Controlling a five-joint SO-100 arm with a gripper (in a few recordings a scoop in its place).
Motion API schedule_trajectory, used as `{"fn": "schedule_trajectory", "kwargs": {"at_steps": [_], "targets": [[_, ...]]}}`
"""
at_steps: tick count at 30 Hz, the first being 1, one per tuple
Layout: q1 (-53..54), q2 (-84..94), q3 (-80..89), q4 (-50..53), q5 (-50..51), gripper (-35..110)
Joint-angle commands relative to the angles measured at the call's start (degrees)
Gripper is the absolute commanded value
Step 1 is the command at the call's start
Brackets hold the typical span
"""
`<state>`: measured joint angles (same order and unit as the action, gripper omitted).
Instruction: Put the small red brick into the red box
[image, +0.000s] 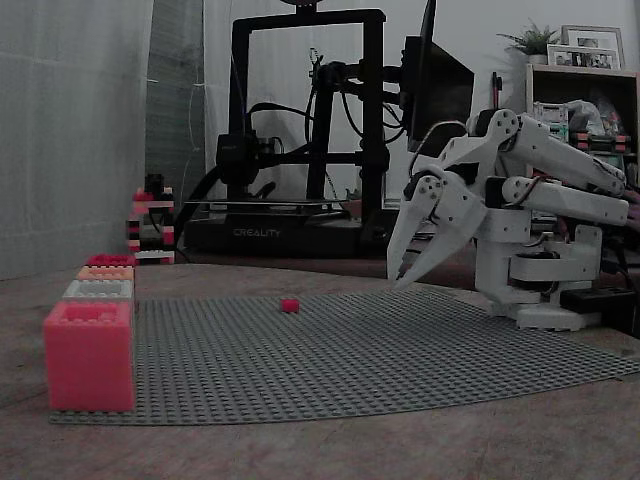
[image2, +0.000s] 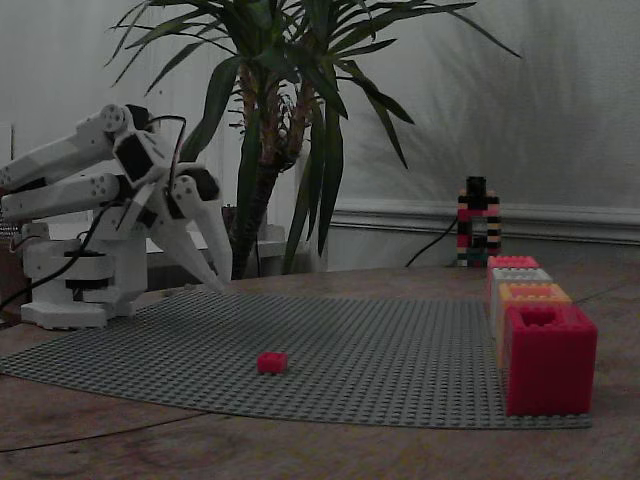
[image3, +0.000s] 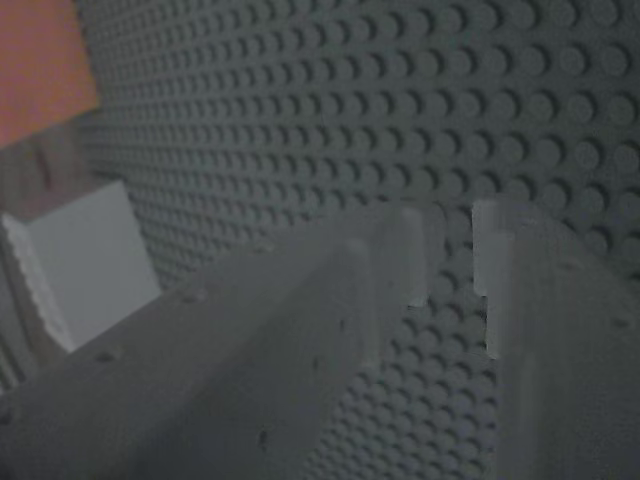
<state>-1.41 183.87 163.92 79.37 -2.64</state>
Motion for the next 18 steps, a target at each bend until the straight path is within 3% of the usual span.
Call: {"fn": "schedule_trajectory", "kwargs": {"at_steps": [1, 12, 18], "targets": [[-1.41, 0.62, 0.00, 0.97, 1.23, 0], [-1.41, -0.09, -0.09, 0.53, 1.23, 0], [0.44, -20.65, -14.41, -6.77, -0.53, 0]]}}
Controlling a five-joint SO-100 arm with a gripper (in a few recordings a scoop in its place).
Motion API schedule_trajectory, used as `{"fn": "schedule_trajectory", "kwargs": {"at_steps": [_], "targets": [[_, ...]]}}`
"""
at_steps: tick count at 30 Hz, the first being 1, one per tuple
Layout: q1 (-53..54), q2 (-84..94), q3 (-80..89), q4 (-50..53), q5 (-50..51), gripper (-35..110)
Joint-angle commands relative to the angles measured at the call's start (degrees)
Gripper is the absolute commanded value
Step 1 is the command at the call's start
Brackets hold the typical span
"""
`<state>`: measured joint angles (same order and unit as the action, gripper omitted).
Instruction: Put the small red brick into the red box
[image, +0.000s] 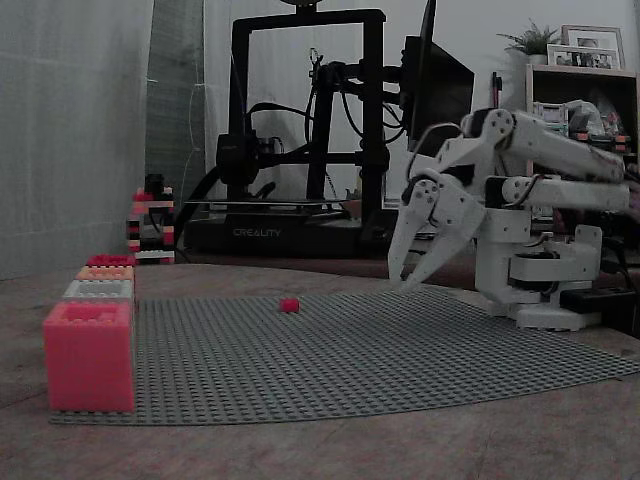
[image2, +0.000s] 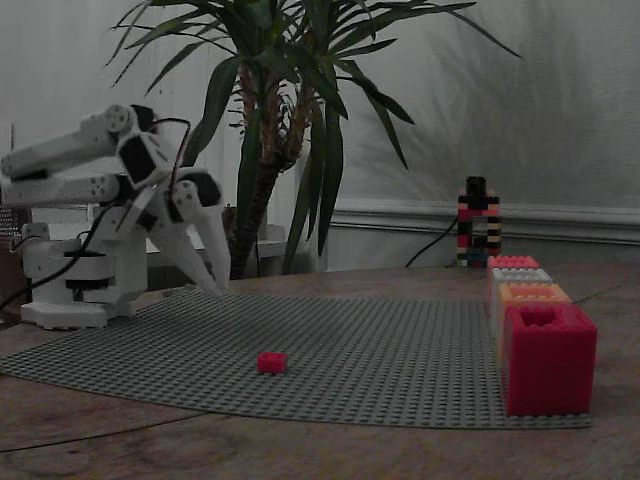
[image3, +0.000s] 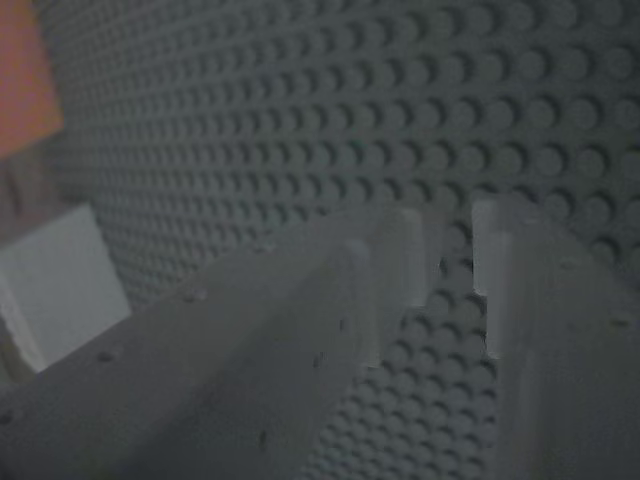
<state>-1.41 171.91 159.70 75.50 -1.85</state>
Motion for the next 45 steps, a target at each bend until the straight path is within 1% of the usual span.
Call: {"fn": "schedule_trajectory", "kwargs": {"at_steps": [1, 6, 10, 13, 17, 22, 30, 36, 45], "targets": [[1.14, -13.10, -14.41, -2.81, -0.88, 2], [5.27, -34.28, -33.31, -1.58, 0.35, 11], [8.53, -50.27, -42.98, 0.62, -4.83, 12], [12.13, -60.47, -47.46, 0.00, -9.14, 12], [15.47, -70.14, -52.91, -1.32, -12.39, 13], [17.93, -76.73, -57.74, -2.72, -17.31, 14], [21.18, -87.89, -66.80, -1.93, -25.05, 15], [24.08, -91.93, -69.52, -1.41, -29.88, 16], [24.17, -93.52, -69.70, -2.37, -31.99, 16]]}}
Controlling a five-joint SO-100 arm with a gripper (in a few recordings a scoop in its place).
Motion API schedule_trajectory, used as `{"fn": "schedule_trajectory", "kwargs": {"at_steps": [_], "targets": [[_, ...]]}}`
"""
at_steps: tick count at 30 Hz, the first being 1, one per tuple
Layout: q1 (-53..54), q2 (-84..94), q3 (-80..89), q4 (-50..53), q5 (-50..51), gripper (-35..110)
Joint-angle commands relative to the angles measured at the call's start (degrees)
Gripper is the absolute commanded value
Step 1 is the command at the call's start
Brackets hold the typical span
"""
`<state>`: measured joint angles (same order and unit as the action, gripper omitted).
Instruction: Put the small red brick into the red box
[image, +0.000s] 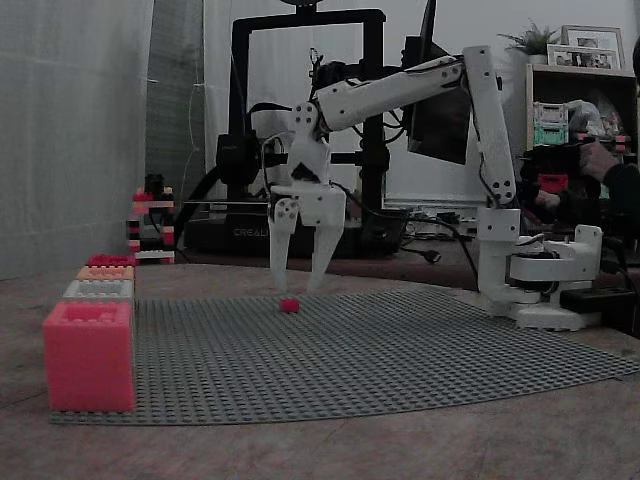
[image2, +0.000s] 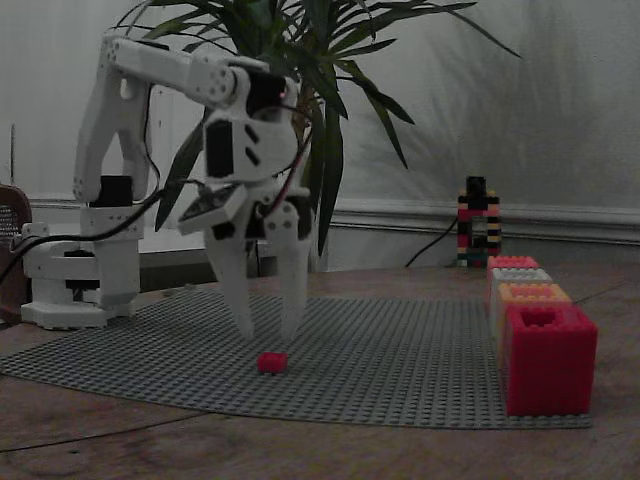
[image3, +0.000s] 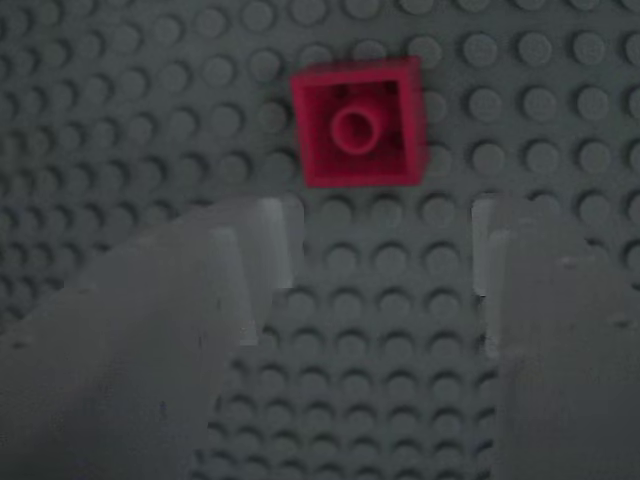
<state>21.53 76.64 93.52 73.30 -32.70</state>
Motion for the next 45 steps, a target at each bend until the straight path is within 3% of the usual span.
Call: {"fn": "schedule_trajectory", "kwargs": {"at_steps": [1, 26, 31, 35, 45], "targets": [[1.23, 1.58, -3.60, -0.35, -1.32, 16], [2.20, -3.52, -4.04, -5.62, -1.85, 14], [2.20, -3.60, -4.13, -5.71, -1.14, 0], [2.20, -3.25, -5.27, -5.62, 0.00, 0], [-0.35, -10.46, -36.83, 0.97, 11.43, 0]]}}
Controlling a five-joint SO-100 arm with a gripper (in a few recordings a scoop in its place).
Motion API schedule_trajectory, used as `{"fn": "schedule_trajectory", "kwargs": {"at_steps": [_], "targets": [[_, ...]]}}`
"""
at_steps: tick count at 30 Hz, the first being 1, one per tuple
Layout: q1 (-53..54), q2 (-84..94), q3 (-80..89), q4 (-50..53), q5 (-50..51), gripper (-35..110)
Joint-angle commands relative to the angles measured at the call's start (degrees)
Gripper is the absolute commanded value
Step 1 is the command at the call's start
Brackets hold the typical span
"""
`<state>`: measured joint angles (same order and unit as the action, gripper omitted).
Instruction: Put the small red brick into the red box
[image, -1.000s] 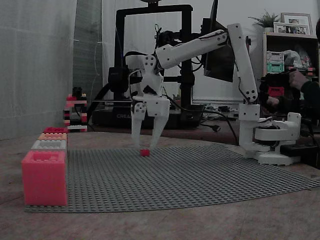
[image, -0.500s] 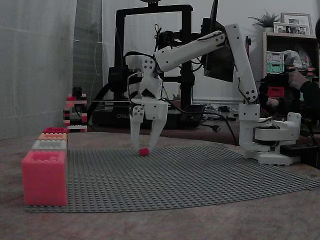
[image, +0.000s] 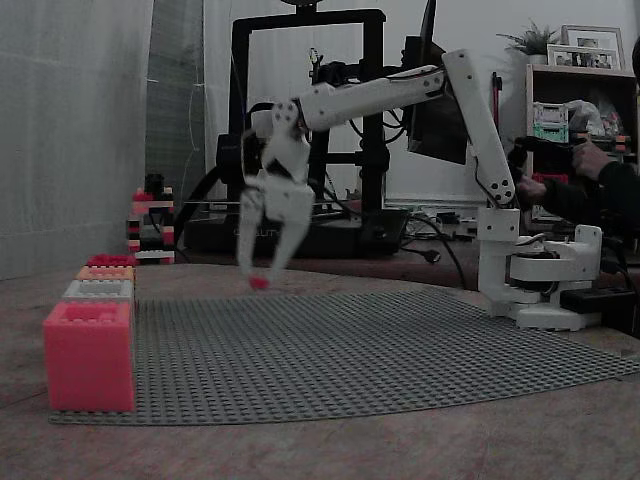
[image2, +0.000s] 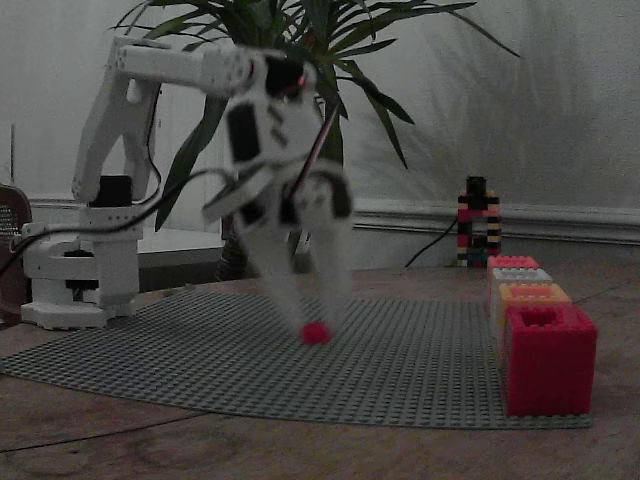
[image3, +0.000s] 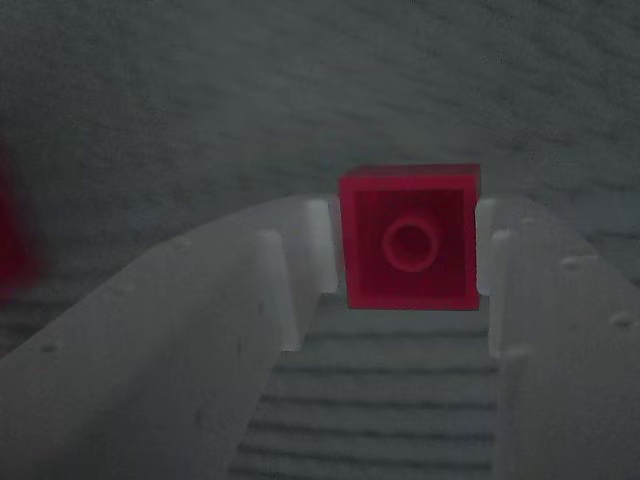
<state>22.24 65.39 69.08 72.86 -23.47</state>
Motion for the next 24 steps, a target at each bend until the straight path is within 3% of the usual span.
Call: {"fn": "schedule_trajectory", "kwargs": {"at_steps": [1, 5, 15, 24], "targets": [[-1.49, -0.26, -15.12, 1.41, 3.25, 0], [-3.43, -3.78, -22.94, -0.44, 6.86, 0], [-4.57, -12.57, -26.98, -25.58, 11.25, 0], [-6.86, -18.54, -31.46, -27.33, 10.90, 0]]}}
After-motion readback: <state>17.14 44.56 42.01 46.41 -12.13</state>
